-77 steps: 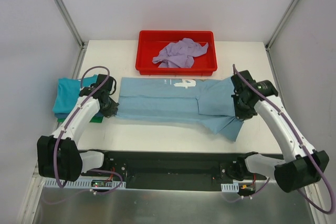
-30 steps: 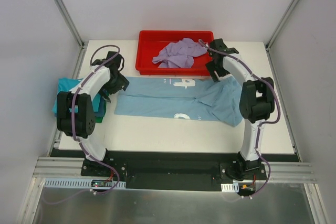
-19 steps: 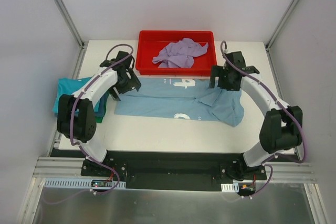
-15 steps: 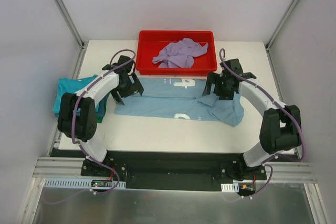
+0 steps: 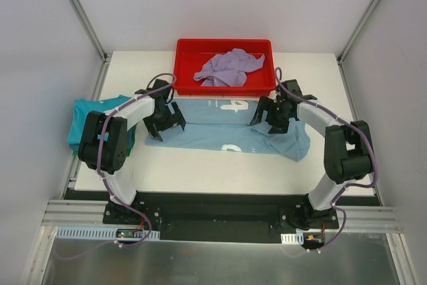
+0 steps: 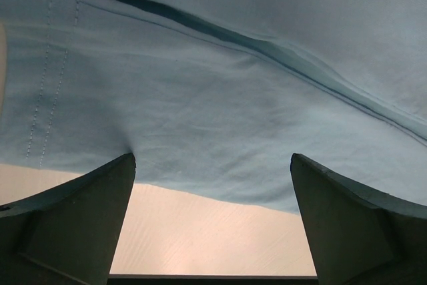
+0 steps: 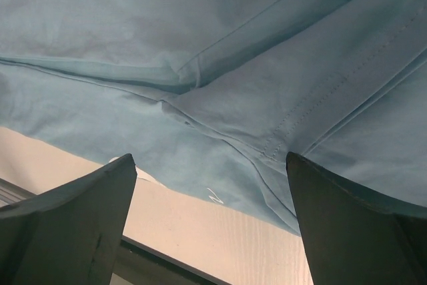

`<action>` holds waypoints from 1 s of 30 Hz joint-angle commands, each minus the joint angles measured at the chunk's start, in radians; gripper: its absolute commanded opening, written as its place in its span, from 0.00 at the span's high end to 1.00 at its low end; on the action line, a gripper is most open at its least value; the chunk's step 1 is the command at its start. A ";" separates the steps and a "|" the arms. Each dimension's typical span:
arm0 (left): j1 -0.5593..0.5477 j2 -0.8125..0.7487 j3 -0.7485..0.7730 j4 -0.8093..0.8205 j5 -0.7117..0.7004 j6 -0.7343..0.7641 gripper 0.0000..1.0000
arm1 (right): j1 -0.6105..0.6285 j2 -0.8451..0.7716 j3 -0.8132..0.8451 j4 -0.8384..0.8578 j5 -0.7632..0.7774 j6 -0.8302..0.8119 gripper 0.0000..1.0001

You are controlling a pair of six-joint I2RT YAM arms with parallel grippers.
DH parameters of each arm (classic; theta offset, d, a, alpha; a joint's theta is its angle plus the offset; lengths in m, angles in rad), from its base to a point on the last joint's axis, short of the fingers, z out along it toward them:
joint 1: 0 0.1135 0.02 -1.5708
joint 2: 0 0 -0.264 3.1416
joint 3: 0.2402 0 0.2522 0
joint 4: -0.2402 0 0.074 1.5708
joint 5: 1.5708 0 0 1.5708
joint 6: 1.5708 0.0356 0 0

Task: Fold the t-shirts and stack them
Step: Fold the other side of the tshirt into a rectangle

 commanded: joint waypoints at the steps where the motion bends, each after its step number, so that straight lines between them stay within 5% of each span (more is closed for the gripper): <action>1: 0.008 0.013 -0.012 0.018 0.014 0.028 0.01 | 0.002 -0.032 -0.006 0.013 0.018 -0.004 0.04; 10: 0.025 0.011 -0.046 0.021 -0.005 0.031 0.01 | -0.004 -0.107 -0.078 0.008 0.061 -0.047 0.04; 21: 0.025 0.000 -0.058 0.019 -0.024 0.032 0.01 | -0.004 0.016 -0.006 0.131 -0.040 -0.012 0.04; 30: 0.027 -0.036 -0.096 0.019 -0.044 0.026 0.01 | 0.049 0.181 0.262 0.182 -0.088 0.034 0.02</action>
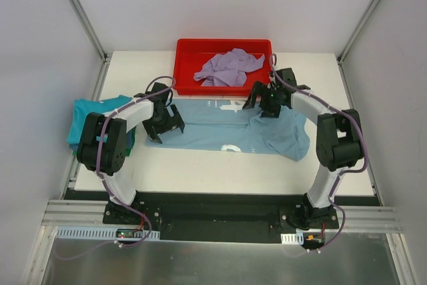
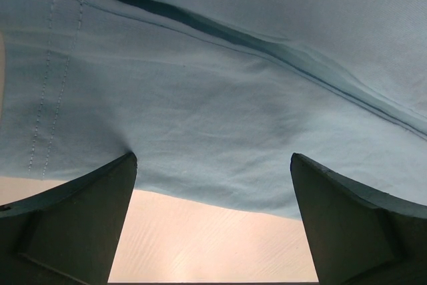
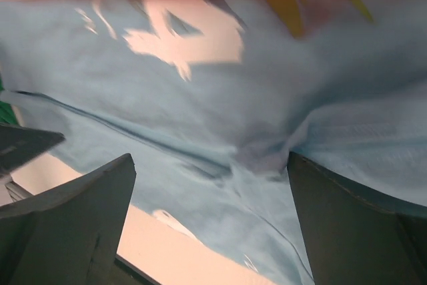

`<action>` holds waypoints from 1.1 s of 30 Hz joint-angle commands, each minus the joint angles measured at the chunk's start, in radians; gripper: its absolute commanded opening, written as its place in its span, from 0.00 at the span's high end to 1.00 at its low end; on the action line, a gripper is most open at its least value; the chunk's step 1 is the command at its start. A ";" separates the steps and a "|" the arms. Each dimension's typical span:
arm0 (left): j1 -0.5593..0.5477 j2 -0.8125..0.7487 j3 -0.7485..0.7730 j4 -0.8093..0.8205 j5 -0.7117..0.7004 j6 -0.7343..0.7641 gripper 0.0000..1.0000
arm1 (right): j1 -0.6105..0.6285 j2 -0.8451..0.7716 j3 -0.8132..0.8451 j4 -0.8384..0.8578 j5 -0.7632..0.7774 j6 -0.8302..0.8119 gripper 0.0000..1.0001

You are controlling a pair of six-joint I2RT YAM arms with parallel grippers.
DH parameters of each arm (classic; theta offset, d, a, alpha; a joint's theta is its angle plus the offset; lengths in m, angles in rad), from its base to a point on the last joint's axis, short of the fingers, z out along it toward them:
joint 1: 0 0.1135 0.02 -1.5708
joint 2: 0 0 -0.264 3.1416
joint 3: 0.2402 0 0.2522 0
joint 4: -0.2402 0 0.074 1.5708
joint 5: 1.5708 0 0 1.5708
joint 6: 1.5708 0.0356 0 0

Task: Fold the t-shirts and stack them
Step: Fold the other side of the tshirt into a rectangle

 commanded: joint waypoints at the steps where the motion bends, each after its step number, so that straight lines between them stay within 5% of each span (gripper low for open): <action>1: 0.012 -0.036 -0.050 -0.034 -0.035 0.013 0.01 | 0.051 0.079 0.172 0.071 -0.036 0.022 0.02; 6: 0.012 -0.077 -0.066 -0.043 -0.039 0.013 0.01 | 0.061 0.136 0.295 0.005 0.027 -0.011 0.02; 11: 0.006 -0.132 -0.046 -0.054 -0.024 0.036 0.01 | 0.061 0.008 0.265 -0.105 0.192 -0.094 0.04; 15: -0.009 -0.175 0.024 -0.059 0.005 0.060 0.01 | 0.060 -0.116 0.144 -0.217 0.301 -0.036 0.04; 21: -0.025 -0.131 0.193 -0.059 0.007 0.112 0.01 | 0.061 -0.270 -0.140 -0.238 0.249 0.064 0.04; 26: -0.026 -0.025 0.255 -0.060 0.059 0.129 0.01 | 0.031 -0.243 -0.204 -0.241 0.269 0.035 0.04; 33: -0.032 0.042 0.158 -0.060 0.017 0.134 0.01 | -0.075 -0.114 -0.107 -0.252 0.347 -0.098 0.04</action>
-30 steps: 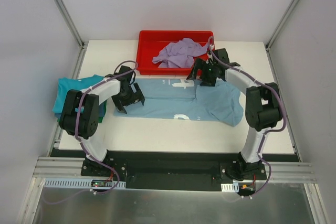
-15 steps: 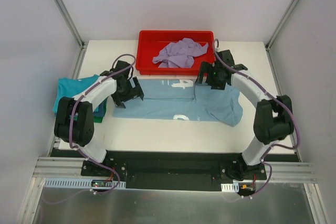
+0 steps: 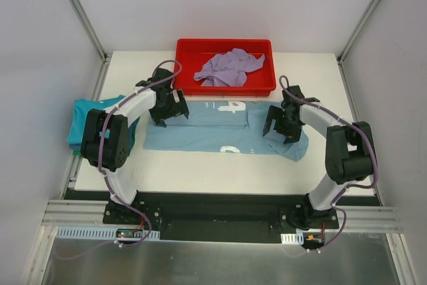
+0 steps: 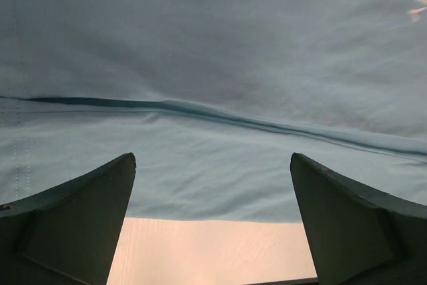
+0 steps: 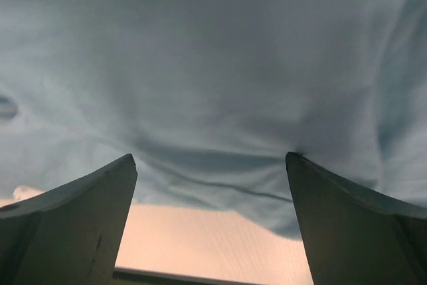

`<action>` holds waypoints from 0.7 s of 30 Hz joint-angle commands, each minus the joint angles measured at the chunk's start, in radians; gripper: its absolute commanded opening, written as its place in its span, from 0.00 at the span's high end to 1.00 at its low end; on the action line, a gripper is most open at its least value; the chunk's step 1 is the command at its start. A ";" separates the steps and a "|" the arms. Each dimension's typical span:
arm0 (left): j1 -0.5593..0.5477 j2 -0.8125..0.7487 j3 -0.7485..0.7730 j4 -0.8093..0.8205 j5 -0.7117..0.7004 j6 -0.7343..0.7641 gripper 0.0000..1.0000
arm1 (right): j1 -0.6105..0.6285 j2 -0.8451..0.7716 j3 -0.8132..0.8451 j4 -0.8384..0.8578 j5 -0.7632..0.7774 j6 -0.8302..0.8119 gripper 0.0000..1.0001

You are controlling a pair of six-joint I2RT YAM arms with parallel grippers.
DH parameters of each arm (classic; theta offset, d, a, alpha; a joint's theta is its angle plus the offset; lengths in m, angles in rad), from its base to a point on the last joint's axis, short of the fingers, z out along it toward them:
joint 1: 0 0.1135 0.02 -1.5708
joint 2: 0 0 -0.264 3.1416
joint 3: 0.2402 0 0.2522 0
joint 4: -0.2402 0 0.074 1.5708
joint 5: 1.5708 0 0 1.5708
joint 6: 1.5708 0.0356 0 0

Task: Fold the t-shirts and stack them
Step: Fold the other side of the tshirt into a rectangle

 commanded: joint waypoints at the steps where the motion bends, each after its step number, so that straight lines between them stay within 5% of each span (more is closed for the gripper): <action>1: -0.008 0.019 -0.079 -0.038 -0.027 0.024 0.01 | -0.080 0.069 0.097 0.018 0.087 -0.142 0.04; 8: -0.008 -0.001 -0.191 -0.035 -0.074 0.019 0.01 | -0.153 0.140 0.303 -0.040 0.164 -0.305 0.04; 13: -0.010 0.002 -0.190 -0.033 -0.073 0.024 0.01 | -0.158 0.034 0.275 -0.092 0.241 -0.386 0.04; 21: -0.008 -0.010 -0.191 -0.033 -0.070 0.036 0.01 | -0.184 -0.031 0.143 -0.206 0.149 -0.362 0.04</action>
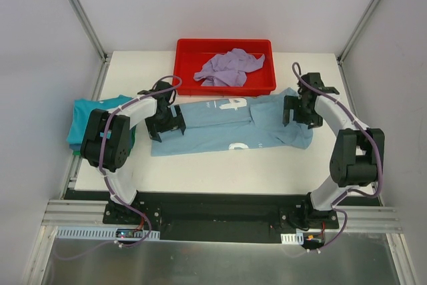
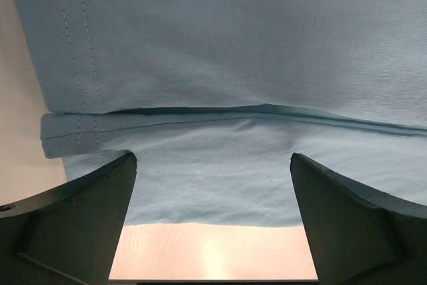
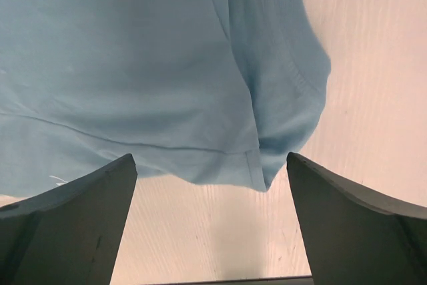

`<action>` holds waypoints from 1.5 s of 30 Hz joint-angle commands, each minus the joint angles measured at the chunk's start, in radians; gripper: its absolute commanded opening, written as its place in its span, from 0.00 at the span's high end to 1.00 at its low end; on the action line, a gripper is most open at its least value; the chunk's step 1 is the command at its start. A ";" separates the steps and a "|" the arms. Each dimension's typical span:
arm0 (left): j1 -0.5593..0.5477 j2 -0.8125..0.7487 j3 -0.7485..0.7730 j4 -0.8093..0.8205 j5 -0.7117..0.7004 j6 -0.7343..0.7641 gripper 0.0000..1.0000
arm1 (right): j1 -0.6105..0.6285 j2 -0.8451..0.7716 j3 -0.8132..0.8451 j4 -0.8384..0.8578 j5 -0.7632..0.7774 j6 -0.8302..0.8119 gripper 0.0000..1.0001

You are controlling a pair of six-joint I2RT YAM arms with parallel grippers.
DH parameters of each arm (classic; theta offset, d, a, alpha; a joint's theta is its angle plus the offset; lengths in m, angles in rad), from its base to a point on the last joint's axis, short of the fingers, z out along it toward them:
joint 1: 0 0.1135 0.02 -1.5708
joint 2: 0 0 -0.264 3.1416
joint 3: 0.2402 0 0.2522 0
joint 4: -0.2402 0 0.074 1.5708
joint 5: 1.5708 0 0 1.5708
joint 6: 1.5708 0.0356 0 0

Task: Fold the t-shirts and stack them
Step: Fold the other side of the tshirt into a rectangle

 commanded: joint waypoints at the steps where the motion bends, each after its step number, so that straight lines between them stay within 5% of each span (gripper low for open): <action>1: -0.010 -0.028 -0.023 -0.015 -0.029 0.034 0.01 | -0.025 -0.021 -0.048 -0.104 -0.027 0.002 0.06; 6: -0.010 -0.028 -0.031 -0.015 -0.031 0.035 0.01 | -0.041 0.038 -0.028 -0.109 -0.112 -0.003 0.28; 9: -0.008 -0.024 -0.035 -0.015 -0.031 0.034 0.01 | -0.047 0.069 -0.014 -0.109 -0.087 0.003 0.50; 22: -0.008 -0.017 -0.040 -0.015 -0.055 0.046 0.01 | -0.053 0.057 -0.006 -0.072 0.038 0.009 0.99; 35: -0.008 -0.005 -0.060 -0.016 -0.061 0.039 0.01 | -0.052 0.081 0.063 -0.115 0.166 0.016 0.99; 39: -0.008 -0.017 -0.069 -0.016 -0.069 0.037 0.01 | -0.053 0.072 0.035 -0.090 0.077 0.006 0.77; 45: -0.008 -0.015 -0.063 -0.016 -0.064 0.039 0.01 | -0.058 0.080 0.026 -0.078 -0.014 -0.024 0.63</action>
